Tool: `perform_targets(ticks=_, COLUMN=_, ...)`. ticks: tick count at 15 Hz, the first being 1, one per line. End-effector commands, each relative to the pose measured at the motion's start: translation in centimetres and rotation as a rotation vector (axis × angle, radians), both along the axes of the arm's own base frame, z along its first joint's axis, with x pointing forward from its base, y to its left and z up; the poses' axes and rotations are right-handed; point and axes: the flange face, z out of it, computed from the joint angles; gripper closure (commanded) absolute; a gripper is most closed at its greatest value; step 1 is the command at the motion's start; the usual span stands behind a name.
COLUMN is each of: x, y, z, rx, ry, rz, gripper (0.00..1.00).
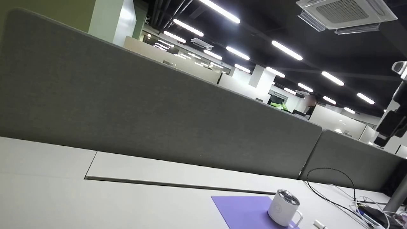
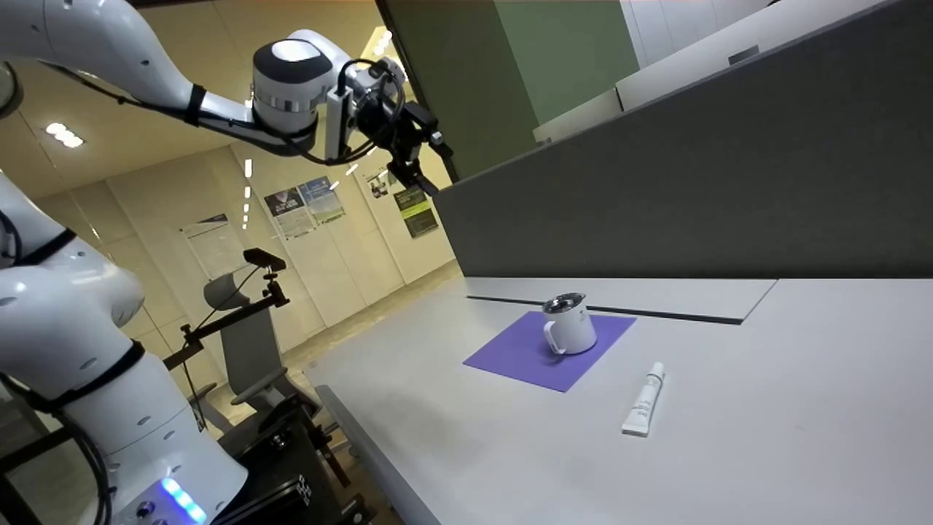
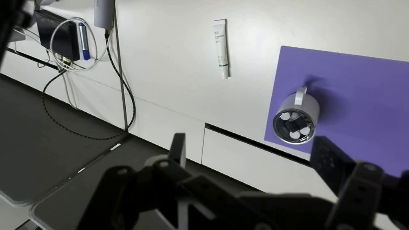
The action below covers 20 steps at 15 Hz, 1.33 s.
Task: Move the black thing on the mug
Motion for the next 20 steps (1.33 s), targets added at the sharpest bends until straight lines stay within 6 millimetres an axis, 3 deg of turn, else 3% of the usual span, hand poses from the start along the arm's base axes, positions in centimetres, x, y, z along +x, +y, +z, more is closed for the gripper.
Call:
perform_targets(ticks=1, x=0.7, y=-0.3, z=-0.1, rx=0.001, ry=0.003, rz=-0.005, gripper=0.0)
perform_targets(ticks=9, x=1.0, y=0.0, z=-0.1, rx=-0.003, ry=0.003, rz=-0.011, gripper=0.0)
perform_targets(ticks=10, x=2.3, y=0.1, z=-0.8, rx=-0.014, ry=0.009, rz=0.031, gripper=0.0)
perform_targets(ticks=13, x=6.2, y=0.3, z=-4.3, rx=-0.012, ry=0.054, rz=0.177, gripper=0.0)
perform_targets(ticks=17, x=11.6, y=0.4, z=-10.8, rx=-0.014, ry=0.127, rz=0.331, gripper=0.0)
perform_targets(ticks=20, x=14.7, y=-0.2, z=-14.5, rx=-0.071, ry=0.187, rz=0.416, gripper=0.0)
